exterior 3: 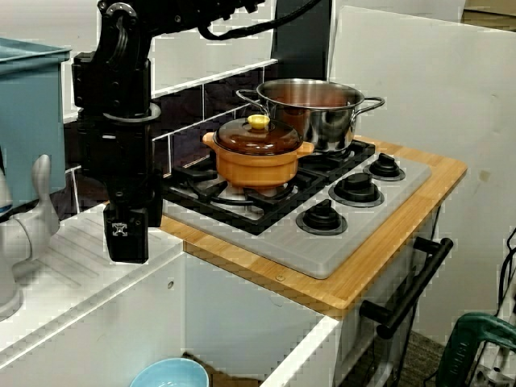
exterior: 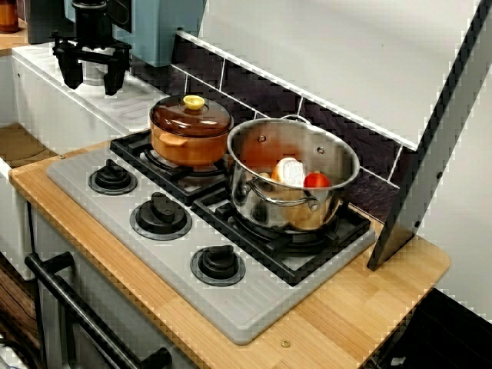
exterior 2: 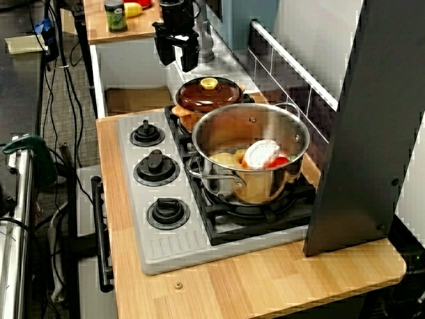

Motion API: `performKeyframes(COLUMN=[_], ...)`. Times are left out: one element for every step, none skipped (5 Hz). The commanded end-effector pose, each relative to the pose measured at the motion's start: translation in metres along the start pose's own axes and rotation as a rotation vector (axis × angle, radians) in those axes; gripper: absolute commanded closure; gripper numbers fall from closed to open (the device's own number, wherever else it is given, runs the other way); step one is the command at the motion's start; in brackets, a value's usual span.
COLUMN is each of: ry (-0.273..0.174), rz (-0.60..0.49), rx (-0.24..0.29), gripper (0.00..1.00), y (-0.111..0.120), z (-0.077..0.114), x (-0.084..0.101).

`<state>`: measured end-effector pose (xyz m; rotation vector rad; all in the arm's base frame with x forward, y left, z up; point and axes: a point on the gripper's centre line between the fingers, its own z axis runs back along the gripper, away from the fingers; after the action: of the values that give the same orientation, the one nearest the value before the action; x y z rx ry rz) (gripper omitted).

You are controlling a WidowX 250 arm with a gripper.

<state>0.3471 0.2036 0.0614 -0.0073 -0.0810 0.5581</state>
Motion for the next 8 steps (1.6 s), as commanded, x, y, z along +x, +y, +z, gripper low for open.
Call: performKeyframes(ry=[-0.045,-0.043,-0.056,-0.037,-0.031,-0.032,-0.013,-0.026], rz=[-0.009,-0.037,-0.055,-0.079,-0.147,-0.164,-0.157,-0.174], rx=[-0.003,-0.019,-0.05,-0.09,-0.158,-0.163,-0.182,-0.173], gripper=[0.0,0.0,0.0,0.0,0.0,0.0,0.0,0.0], y=[-0.002,-0.006,-0.01,-0.018,-0.036,-0.044,-0.05,-0.056], z=[0.024,0.034,0.052,0.075,0.108,0.113,0.115,0.117], x=[0.004,-0.004,-0.014,-0.024,-0.055,-0.067,-0.073,-0.085])
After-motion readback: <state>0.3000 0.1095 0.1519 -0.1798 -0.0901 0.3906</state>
